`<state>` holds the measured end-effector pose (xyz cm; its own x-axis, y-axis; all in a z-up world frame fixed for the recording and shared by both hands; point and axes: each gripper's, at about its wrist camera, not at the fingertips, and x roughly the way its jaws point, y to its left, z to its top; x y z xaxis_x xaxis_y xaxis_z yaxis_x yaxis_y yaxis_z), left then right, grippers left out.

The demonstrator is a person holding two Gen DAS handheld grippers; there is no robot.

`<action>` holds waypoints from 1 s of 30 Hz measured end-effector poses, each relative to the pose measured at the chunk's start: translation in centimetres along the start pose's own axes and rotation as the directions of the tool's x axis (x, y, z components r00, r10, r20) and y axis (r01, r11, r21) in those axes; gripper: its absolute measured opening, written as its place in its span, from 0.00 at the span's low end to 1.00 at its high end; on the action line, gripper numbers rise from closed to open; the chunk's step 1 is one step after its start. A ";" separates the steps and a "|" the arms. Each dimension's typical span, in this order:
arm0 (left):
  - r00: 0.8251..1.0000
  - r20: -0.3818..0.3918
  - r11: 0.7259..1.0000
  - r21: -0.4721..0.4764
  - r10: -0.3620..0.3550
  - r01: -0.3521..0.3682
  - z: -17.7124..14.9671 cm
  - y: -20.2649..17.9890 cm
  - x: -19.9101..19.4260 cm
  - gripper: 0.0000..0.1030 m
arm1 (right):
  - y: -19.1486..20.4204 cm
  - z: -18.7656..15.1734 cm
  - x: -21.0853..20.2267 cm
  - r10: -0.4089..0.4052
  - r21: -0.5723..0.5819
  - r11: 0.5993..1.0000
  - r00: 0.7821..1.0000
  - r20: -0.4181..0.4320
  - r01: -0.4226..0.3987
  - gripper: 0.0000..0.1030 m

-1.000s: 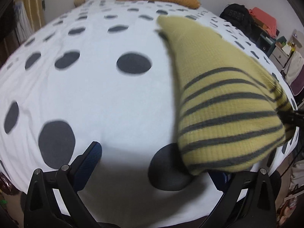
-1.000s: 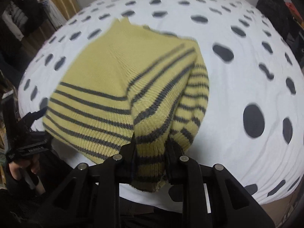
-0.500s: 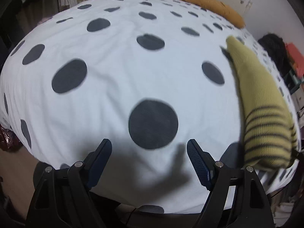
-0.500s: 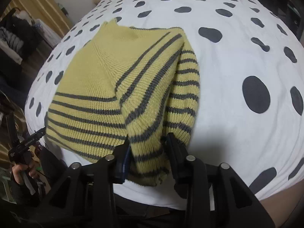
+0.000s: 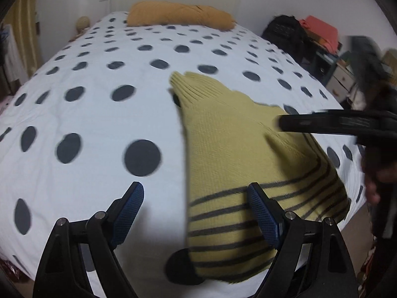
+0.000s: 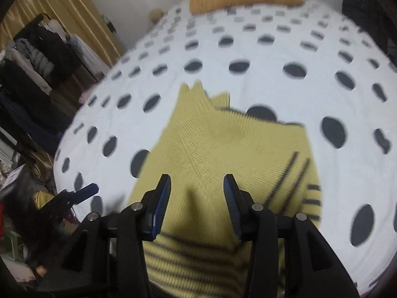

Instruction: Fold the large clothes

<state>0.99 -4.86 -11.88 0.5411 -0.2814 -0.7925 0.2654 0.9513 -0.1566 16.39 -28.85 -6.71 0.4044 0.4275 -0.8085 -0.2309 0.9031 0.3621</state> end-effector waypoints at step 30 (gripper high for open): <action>0.980 -0.188 0.971 0.237 0.069 -0.023 5.4 -6.7 10.8 0.88 | -3.3 -11.7 -0.7 -0.056 -0.024 0.998 0.995 0.086 0.058 0.33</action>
<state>9.37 -14.93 -16.20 0.3981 -0.1868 -0.8981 0.4344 0.9007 0.0052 6.51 -32.62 -12.73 0.4911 0.3782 -0.7848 -0.2282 0.9252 0.3031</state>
